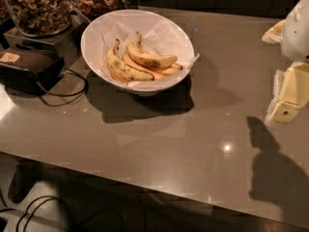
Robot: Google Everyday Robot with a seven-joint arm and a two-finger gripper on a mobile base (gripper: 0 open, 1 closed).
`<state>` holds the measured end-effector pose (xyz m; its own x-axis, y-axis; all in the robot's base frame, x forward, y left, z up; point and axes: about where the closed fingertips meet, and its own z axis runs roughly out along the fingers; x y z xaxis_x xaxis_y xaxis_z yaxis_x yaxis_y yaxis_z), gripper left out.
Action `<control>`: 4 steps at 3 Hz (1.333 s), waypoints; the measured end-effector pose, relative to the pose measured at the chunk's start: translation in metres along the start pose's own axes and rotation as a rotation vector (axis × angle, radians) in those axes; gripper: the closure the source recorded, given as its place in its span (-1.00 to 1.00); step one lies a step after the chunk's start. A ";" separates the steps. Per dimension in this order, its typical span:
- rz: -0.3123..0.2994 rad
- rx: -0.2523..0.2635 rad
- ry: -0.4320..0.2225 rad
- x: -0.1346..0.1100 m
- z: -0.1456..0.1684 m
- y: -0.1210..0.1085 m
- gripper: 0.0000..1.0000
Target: Pick banana from white bowl
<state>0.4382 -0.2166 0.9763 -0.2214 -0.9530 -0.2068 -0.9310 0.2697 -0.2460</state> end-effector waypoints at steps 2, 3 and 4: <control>0.039 -0.022 -0.010 -0.016 -0.003 -0.011 -1.00; 0.086 -0.070 0.003 -0.043 0.003 -0.036 -1.00; 0.105 -0.081 -0.004 -0.074 0.014 -0.066 -1.00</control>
Offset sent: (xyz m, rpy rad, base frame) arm 0.0309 0.0313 0.0215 0.0668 0.0929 -0.0815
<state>0.5207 -0.1616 0.9943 -0.3178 -0.9196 -0.2308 -0.9231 0.3557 -0.1460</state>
